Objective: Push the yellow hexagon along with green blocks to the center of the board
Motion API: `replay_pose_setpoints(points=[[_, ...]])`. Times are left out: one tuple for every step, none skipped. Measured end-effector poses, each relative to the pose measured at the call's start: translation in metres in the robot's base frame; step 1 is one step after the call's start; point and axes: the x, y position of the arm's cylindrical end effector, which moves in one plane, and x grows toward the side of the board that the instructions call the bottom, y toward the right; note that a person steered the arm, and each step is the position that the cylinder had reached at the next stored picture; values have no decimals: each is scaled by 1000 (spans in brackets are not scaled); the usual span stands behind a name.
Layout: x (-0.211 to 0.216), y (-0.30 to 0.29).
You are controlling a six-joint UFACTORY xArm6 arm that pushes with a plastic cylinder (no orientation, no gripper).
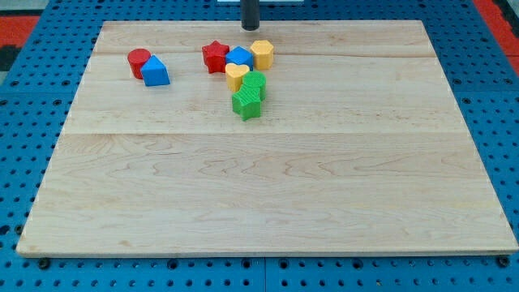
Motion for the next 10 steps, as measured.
replay_pose_setpoints(points=[[33, 3], [46, 3], [77, 3], [110, 2], [115, 2], [66, 2], [46, 38], [96, 69], [111, 69], [111, 57]])
